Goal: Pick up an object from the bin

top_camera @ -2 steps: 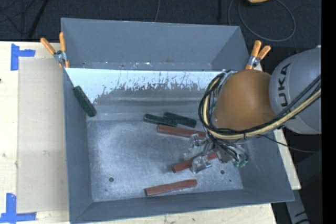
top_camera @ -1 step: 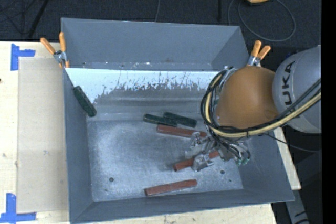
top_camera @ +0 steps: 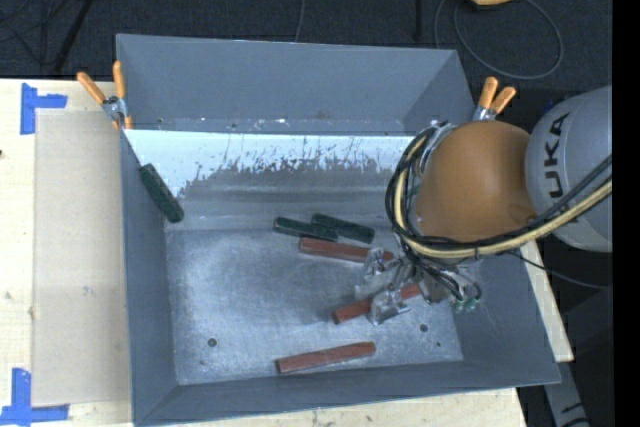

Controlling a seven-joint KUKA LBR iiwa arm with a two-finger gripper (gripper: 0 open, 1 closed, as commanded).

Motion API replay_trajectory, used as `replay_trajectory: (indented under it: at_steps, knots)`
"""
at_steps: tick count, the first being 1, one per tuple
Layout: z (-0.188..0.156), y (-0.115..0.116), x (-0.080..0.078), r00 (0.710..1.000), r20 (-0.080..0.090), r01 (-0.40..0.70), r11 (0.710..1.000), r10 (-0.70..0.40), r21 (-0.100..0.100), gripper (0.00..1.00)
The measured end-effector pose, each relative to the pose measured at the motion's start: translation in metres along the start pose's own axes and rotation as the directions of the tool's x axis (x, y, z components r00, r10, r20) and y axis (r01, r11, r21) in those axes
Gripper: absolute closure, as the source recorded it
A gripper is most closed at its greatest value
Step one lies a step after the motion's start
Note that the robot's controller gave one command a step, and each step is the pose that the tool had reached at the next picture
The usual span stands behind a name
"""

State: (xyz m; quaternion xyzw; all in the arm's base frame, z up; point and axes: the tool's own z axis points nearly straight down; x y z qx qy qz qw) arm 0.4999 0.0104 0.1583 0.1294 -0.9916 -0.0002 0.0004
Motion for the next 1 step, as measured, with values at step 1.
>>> replay_trajectory:
  at_steps: [1]
  knots:
    - [-0.0109, 0.0002, -0.0001, 1.000, 0.000, 0.000, 1.000, 0.000, 0.000, 1.00]
